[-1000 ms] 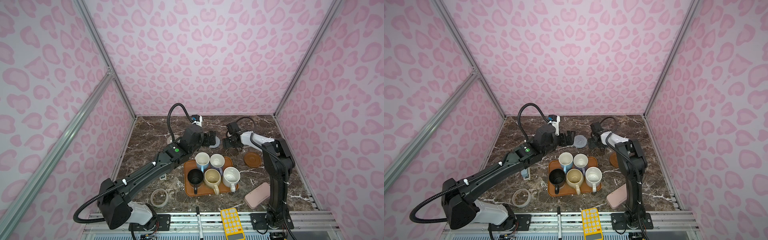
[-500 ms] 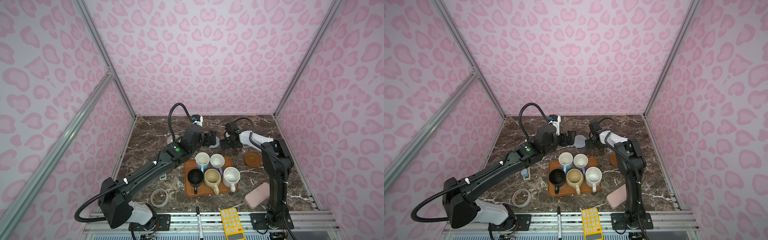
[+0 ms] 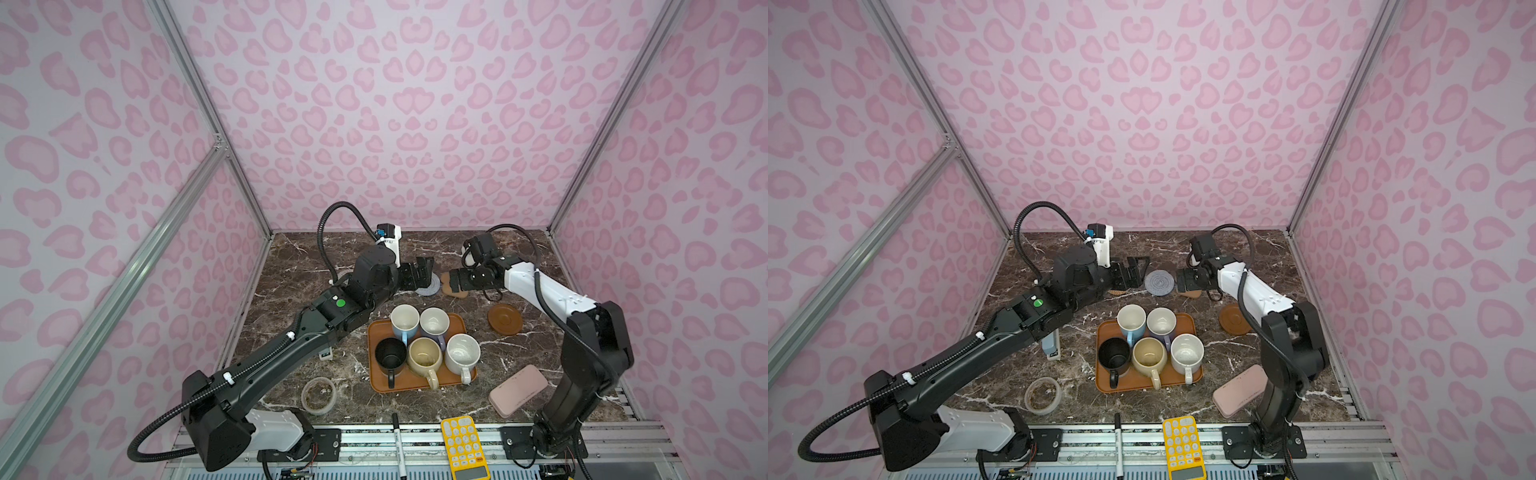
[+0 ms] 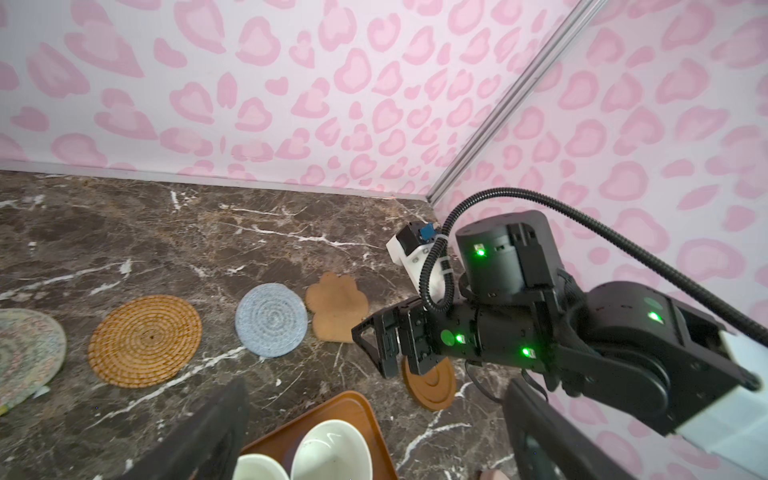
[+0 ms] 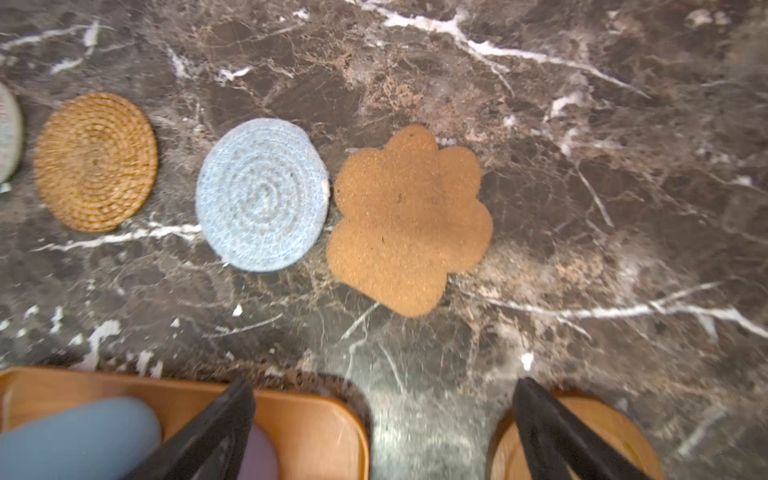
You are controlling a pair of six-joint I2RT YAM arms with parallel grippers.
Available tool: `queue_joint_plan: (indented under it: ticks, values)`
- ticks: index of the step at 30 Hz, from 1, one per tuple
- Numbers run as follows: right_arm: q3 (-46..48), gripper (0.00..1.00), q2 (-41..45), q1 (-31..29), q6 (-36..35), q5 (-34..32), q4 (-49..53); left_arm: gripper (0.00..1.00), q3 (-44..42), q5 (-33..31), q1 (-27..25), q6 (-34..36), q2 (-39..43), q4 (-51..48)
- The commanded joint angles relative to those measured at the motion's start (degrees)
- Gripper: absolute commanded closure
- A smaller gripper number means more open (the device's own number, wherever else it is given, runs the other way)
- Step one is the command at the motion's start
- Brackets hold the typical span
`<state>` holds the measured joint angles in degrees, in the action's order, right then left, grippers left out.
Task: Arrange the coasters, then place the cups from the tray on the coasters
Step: 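Move the right gripper over the brown wooden coaster and lower it there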
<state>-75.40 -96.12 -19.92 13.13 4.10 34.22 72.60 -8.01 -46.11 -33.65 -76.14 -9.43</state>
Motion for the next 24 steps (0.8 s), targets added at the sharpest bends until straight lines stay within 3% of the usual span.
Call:
queue_joint_plan:
  ticks: [1, 5, 10, 17, 24]
  values:
    - [5.4, 0.01, 6.9, 1.5, 2.4, 0.5, -0.9, 0.03, -0.8, 5.8, -0.1, -2.5, -0.4, 3.9]
    - [14.0, 0.05, 16.2, 4.5, 4.9, 1.9, -2.7, 0.03, 1.0, 5.8, -1.2, -4.2, -3.2, 2.0]
    - [23.4, 0.06, 21.5, 9.7, 9.1, 1.9, -5.4, 0.03, 7.8, 9.5, -2.1, -5.3, -9.9, -4.5]
    - [25.6, 0.14, 16.3, 12.9, 8.8, 1.3, -3.1, 0.03, 12.4, 14.4, -4.6, -4.1, -16.8, -6.3]
    - [24.6, 0.18, 9.4, 12.1, 9.1, 0.7, -4.4, 0.03, 15.0, 12.6, -6.5, -2.7, -19.8, -8.0]
